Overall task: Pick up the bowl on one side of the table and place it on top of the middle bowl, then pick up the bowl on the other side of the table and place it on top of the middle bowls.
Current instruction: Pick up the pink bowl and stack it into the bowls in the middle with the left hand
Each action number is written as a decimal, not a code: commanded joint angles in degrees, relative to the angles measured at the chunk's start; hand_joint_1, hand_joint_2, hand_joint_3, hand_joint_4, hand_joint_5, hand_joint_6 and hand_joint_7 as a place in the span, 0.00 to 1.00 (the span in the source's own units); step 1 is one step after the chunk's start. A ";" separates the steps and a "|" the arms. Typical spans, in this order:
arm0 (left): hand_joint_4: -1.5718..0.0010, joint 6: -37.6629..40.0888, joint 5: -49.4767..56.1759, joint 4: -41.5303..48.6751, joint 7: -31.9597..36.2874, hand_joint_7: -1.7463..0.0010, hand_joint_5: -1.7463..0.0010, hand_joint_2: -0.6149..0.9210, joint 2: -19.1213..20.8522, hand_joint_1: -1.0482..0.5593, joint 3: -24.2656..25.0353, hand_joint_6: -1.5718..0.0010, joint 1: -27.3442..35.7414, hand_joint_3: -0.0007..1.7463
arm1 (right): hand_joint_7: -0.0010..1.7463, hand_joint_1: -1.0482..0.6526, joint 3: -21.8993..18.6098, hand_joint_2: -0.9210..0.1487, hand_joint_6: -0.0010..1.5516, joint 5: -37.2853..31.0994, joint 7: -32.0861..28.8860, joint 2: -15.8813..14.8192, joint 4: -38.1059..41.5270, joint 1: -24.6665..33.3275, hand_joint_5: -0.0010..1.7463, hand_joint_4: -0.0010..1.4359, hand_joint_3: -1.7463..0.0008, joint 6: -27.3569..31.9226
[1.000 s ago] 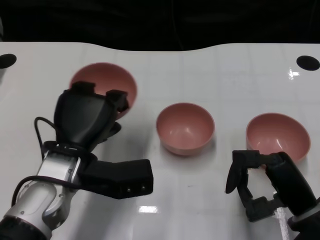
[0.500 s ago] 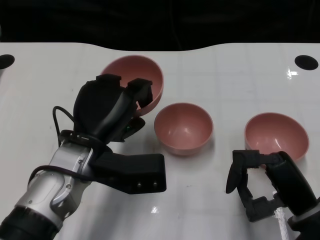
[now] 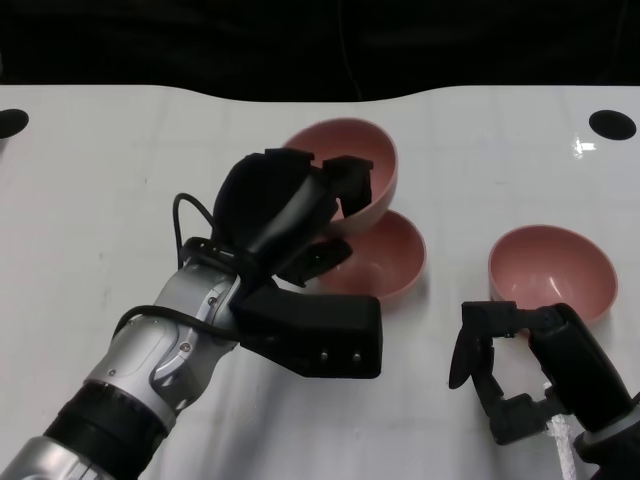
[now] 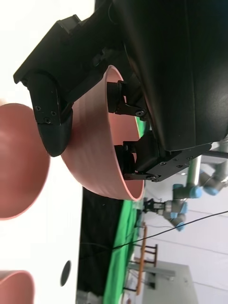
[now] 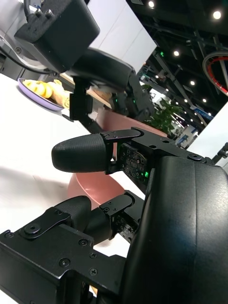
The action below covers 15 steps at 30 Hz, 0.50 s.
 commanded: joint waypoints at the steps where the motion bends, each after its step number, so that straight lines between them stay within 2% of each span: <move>1: 0.43 -1.36 -1.28 1.63 -2.19 0.08 0.00 0.69 -0.20 0.50 -0.41 0.50 -1.31 0.70 | 0.76 0.79 -0.44 0.81 0.63 -0.27 -0.48 -0.81 -0.62 0.64 1.00 0.70 0.00 -0.52; 6: 0.43 -2.47 -1.50 4.62 -3.02 0.10 0.00 0.69 -1.49 0.48 -1.29 0.49 -2.13 0.69 | 0.76 0.78 -0.50 0.81 0.63 -0.86 -0.87 -0.69 -0.84 0.67 1.00 0.70 0.00 -0.47; 12: 0.47 -4.71 -2.84 9.25 -5.72 0.15 0.00 0.72 -2.80 0.50 -1.95 0.51 -3.49 0.62 | 0.75 0.78 -0.12 0.81 0.63 -0.54 -0.84 -0.49 -0.91 0.59 1.00 0.70 0.00 -0.29; 14: 0.50 -6.05 -4.21 10.88 -6.57 0.22 0.05 0.75 -3.27 0.50 -1.52 0.53 -3.59 0.57 | 0.75 0.78 -0.01 0.81 0.63 -0.21 -0.64 -0.44 -0.68 0.46 1.00 0.70 0.00 -0.46; 15: 0.52 -6.74 -5.00 11.66 -6.93 0.33 0.13 0.80 -3.45 0.49 -1.29 0.56 -3.62 0.47 | 0.75 0.77 0.02 0.81 0.63 -0.16 -0.61 -0.44 -0.59 0.39 1.00 0.70 0.00 -0.55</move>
